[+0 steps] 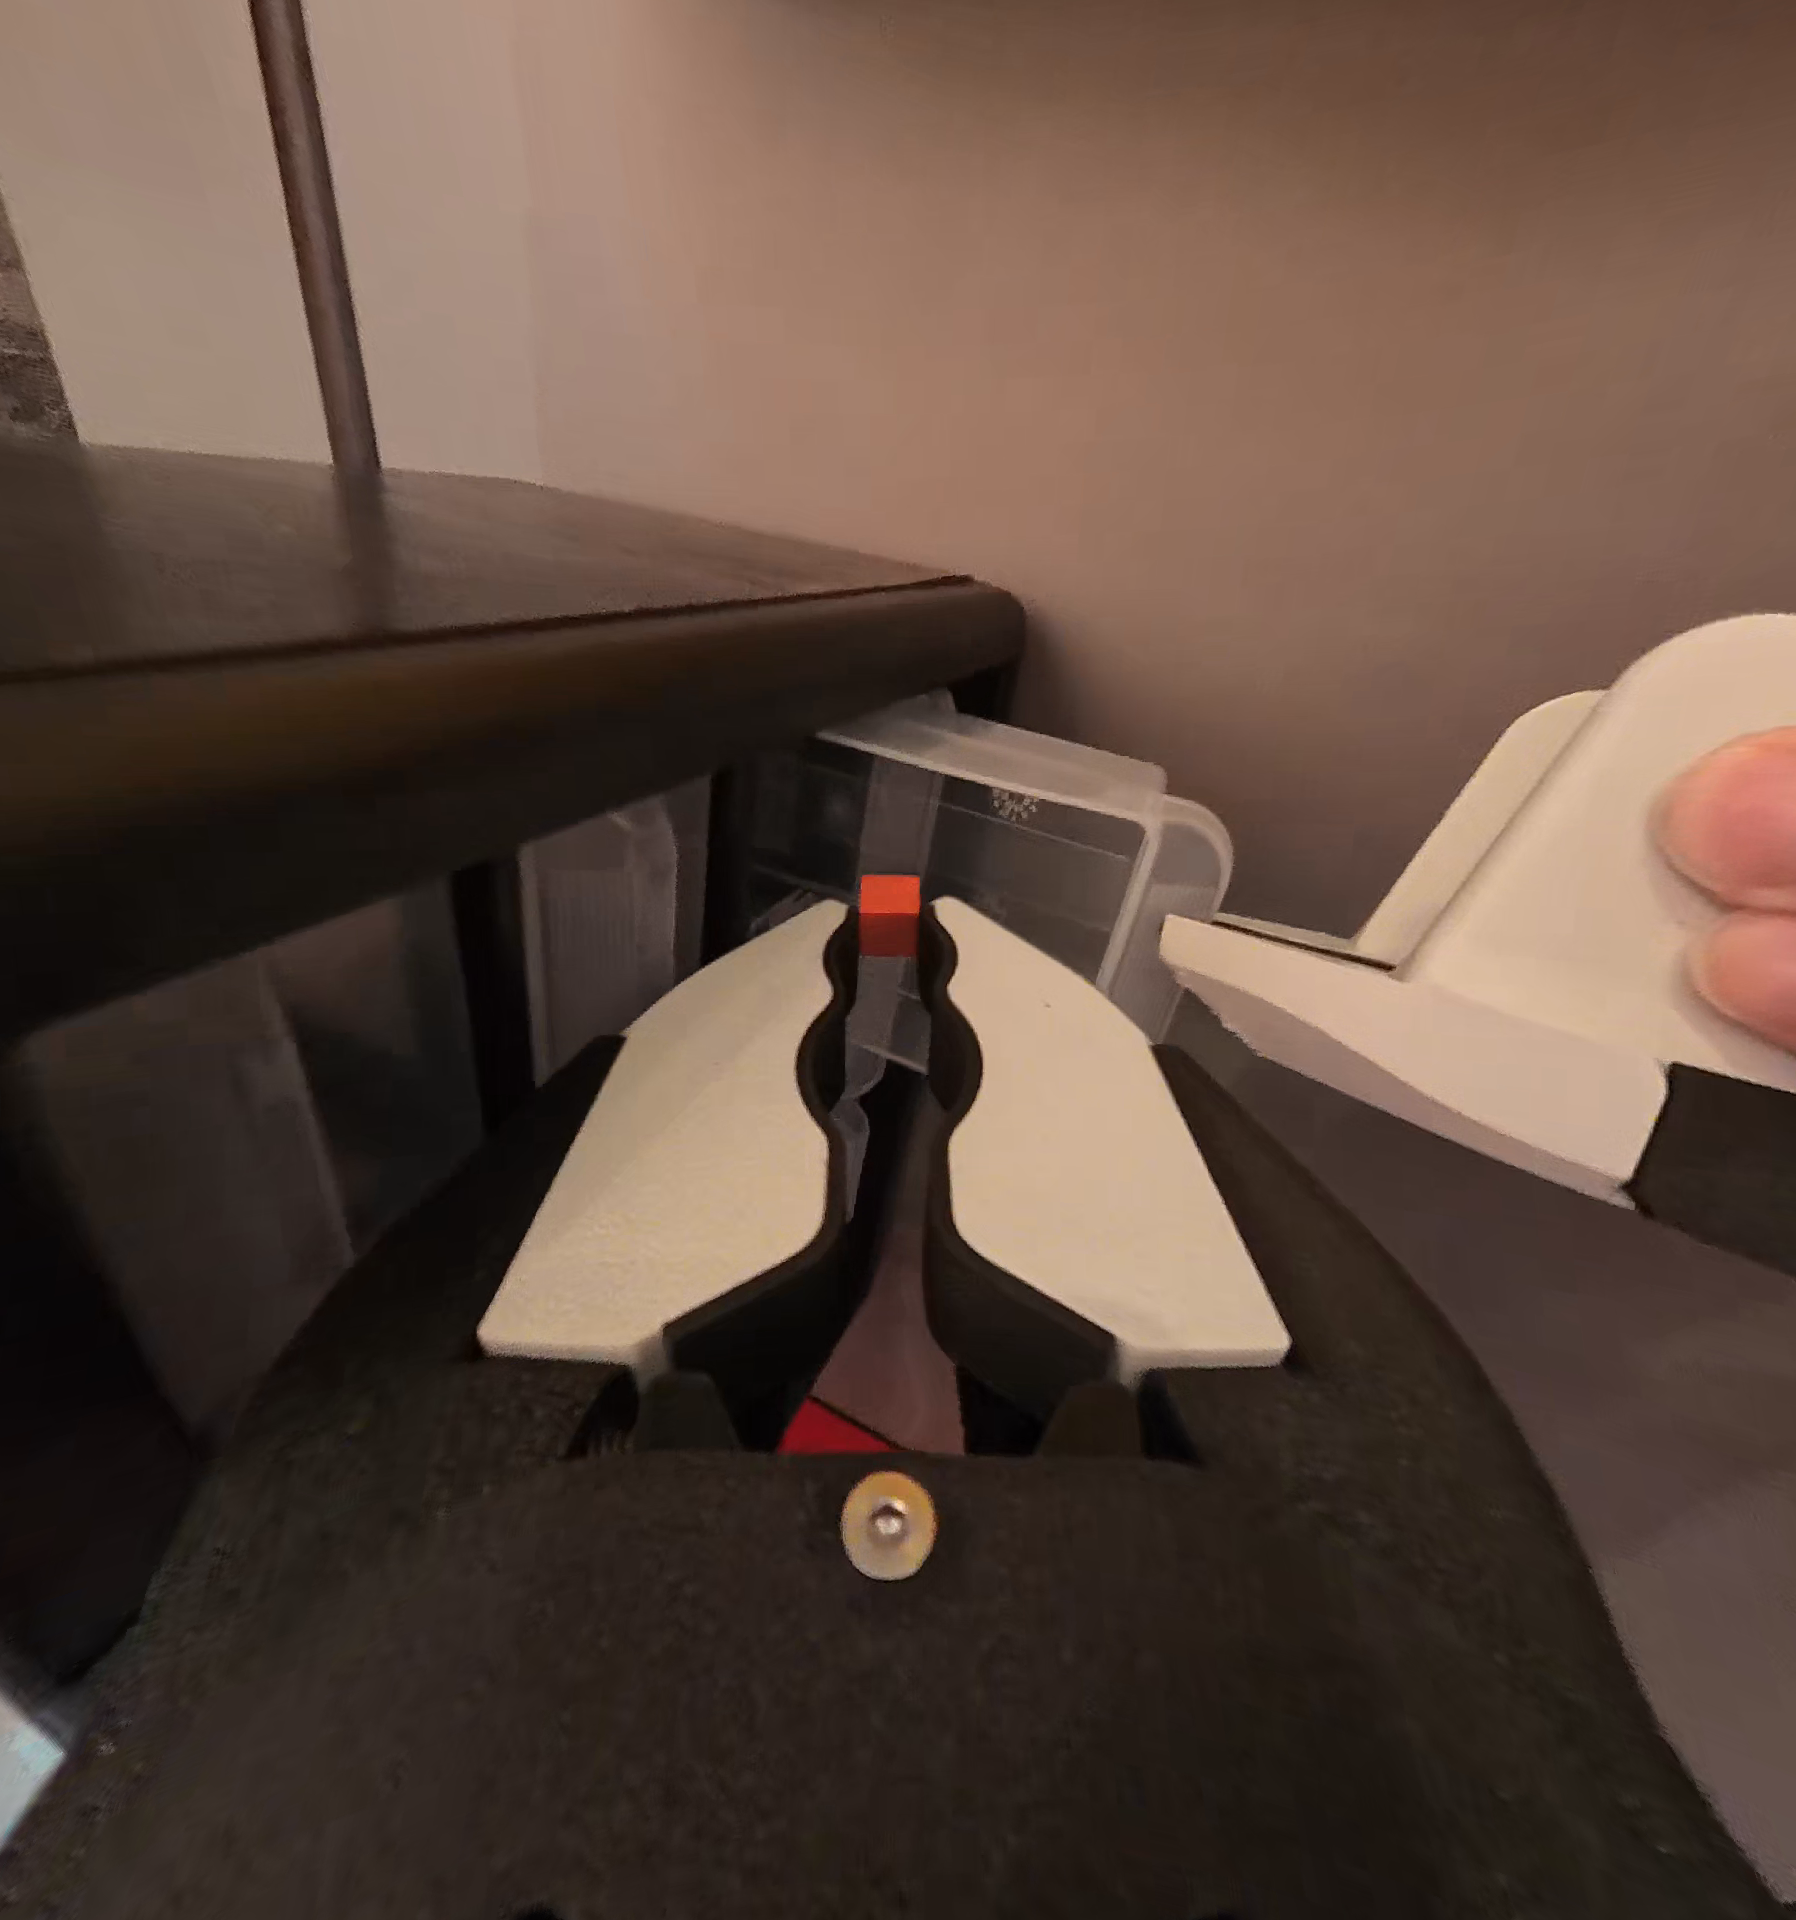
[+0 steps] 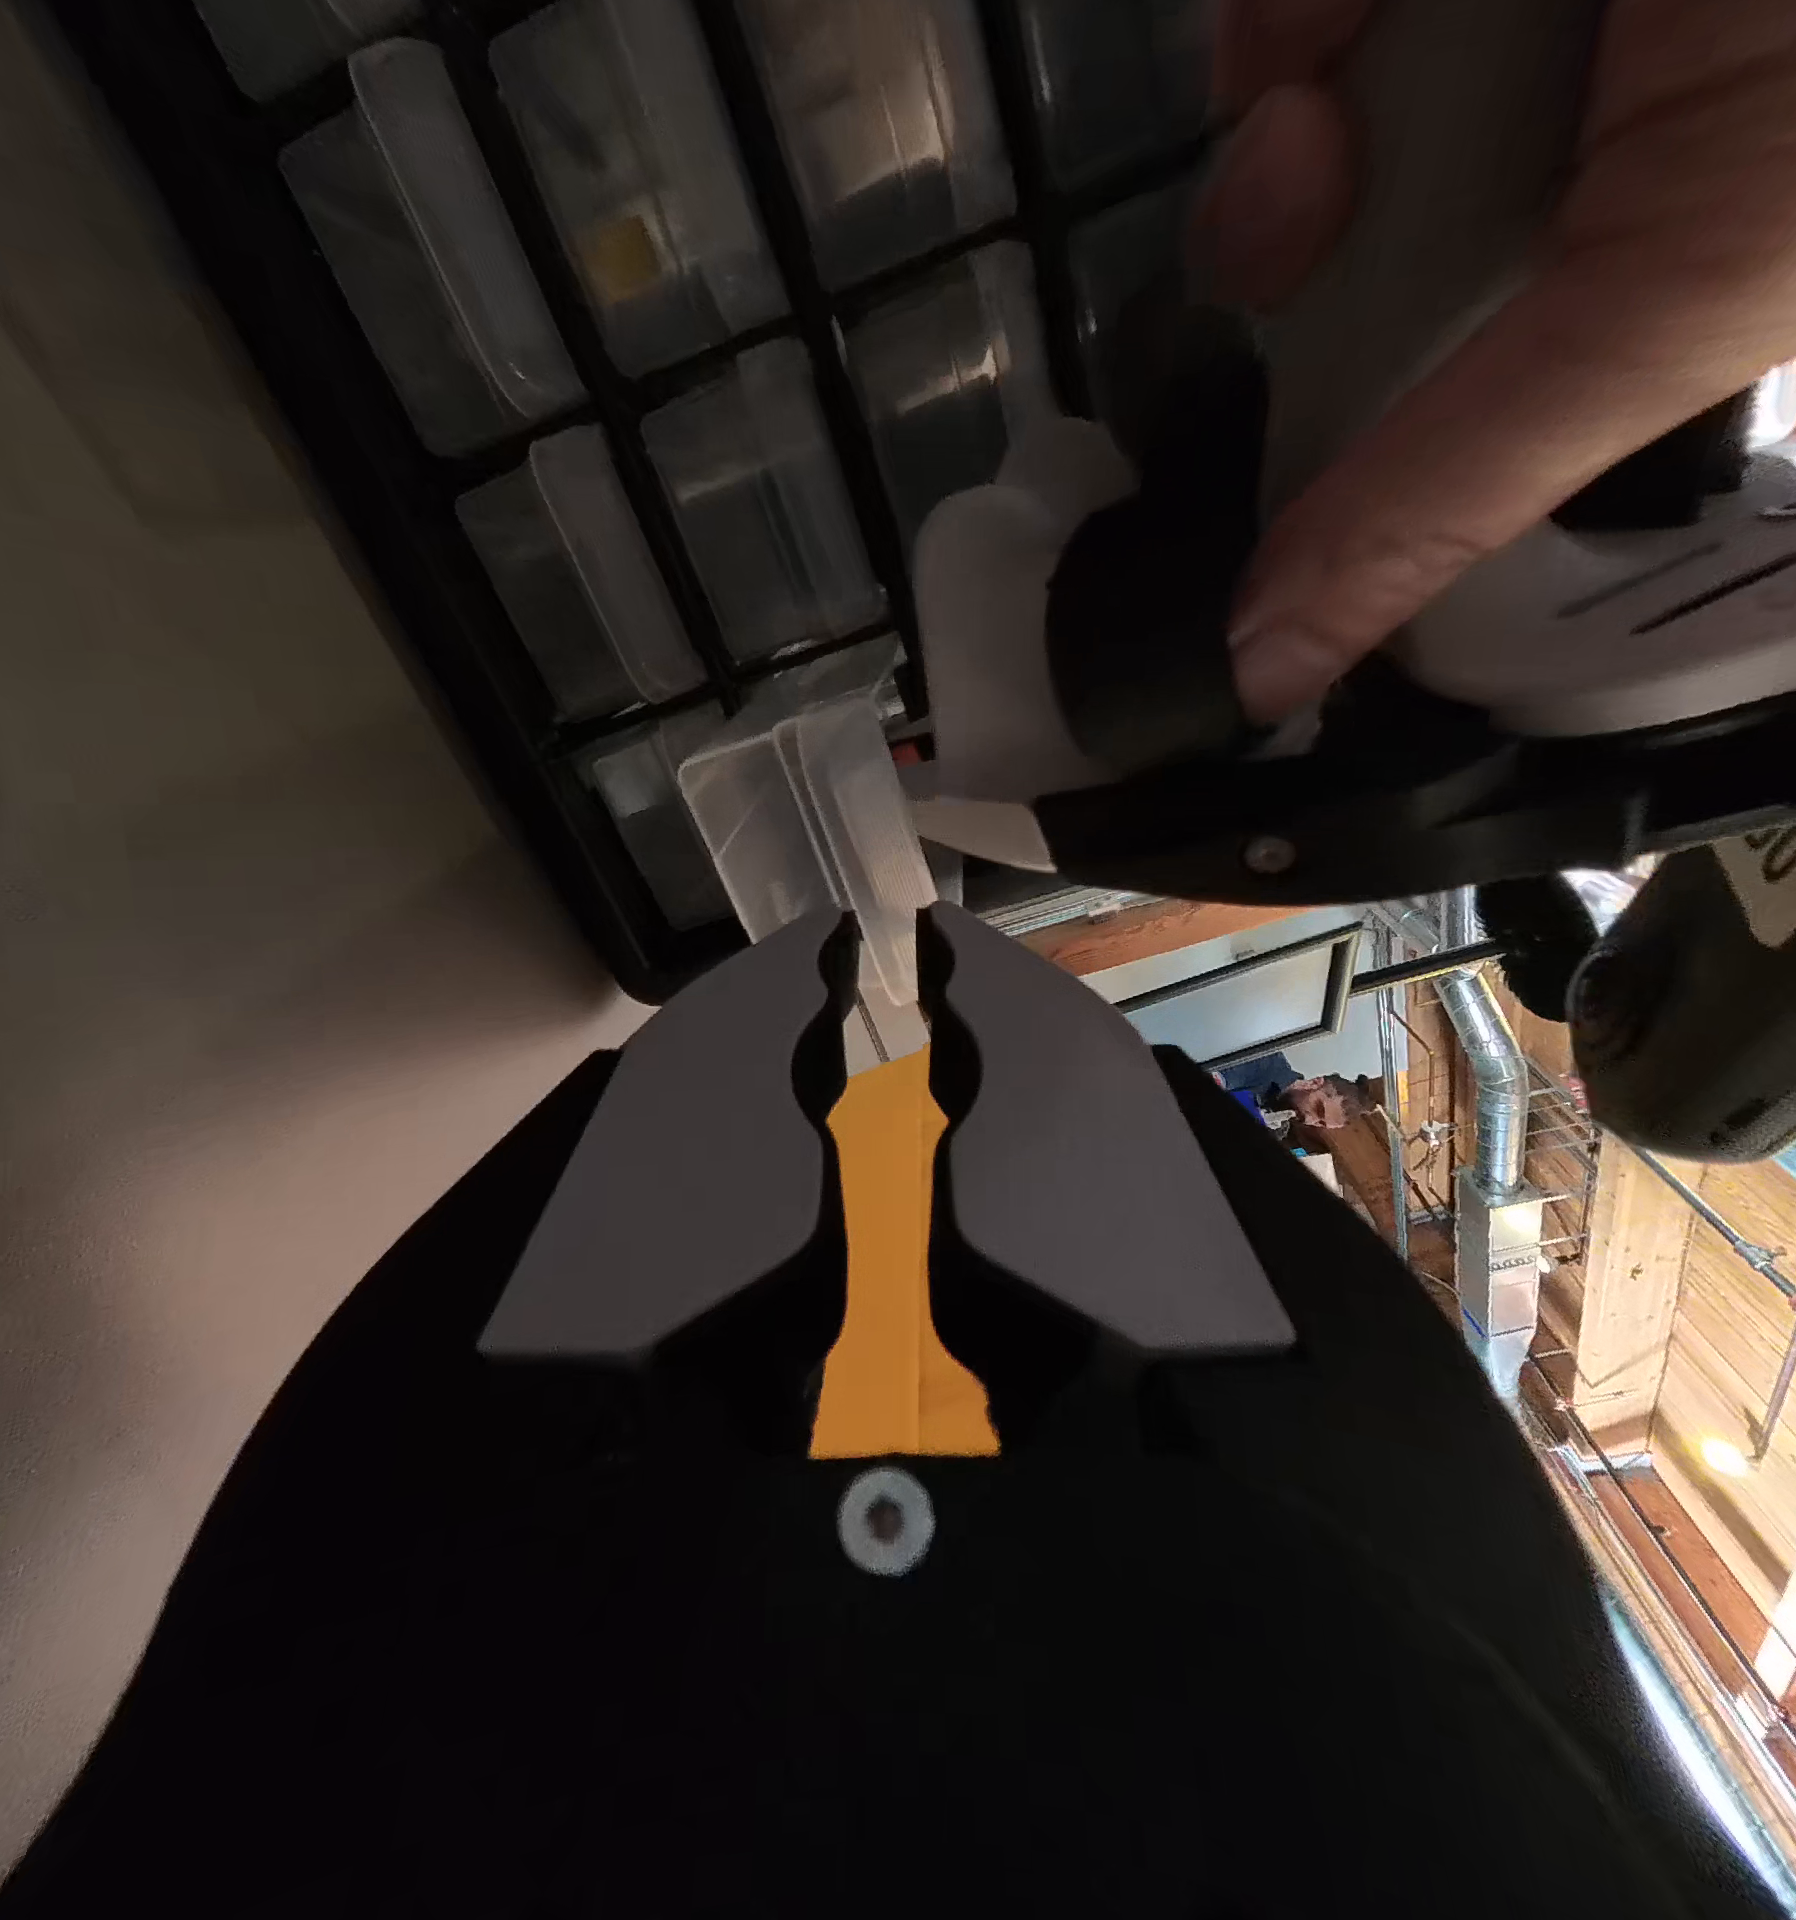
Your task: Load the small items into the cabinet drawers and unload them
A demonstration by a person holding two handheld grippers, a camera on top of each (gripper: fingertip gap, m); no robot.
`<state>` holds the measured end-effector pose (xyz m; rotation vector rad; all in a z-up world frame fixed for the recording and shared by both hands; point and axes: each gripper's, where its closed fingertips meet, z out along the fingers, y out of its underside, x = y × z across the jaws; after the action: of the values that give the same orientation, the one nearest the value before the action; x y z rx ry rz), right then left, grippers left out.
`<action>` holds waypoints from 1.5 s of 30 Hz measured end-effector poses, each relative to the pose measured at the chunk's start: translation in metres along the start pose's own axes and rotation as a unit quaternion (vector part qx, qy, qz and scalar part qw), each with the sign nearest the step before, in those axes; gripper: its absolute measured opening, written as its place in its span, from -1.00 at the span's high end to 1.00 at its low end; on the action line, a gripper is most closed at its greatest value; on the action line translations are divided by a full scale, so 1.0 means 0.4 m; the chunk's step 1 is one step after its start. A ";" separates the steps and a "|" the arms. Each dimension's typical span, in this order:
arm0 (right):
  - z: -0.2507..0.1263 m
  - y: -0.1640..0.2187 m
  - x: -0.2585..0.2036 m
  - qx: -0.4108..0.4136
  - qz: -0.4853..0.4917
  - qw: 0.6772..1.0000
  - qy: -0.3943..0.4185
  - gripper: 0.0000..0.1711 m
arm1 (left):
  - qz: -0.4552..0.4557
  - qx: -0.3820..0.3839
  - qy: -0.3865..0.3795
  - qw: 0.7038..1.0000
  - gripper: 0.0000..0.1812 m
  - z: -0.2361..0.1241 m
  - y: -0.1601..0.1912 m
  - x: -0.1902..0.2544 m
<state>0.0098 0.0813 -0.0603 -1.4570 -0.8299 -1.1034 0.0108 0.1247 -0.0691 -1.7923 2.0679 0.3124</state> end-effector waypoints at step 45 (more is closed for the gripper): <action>-0.004 -0.004 -0.001 0.001 0.001 1.000 -0.008 0.87 | 0.069 -0.086 -0.086 0.990 0.87 0.022 0.010 -0.016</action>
<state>0.0078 0.0800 -0.0601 -1.4665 -0.8392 -1.0910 0.0087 0.1348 -0.0748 -1.6518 2.0991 0.6784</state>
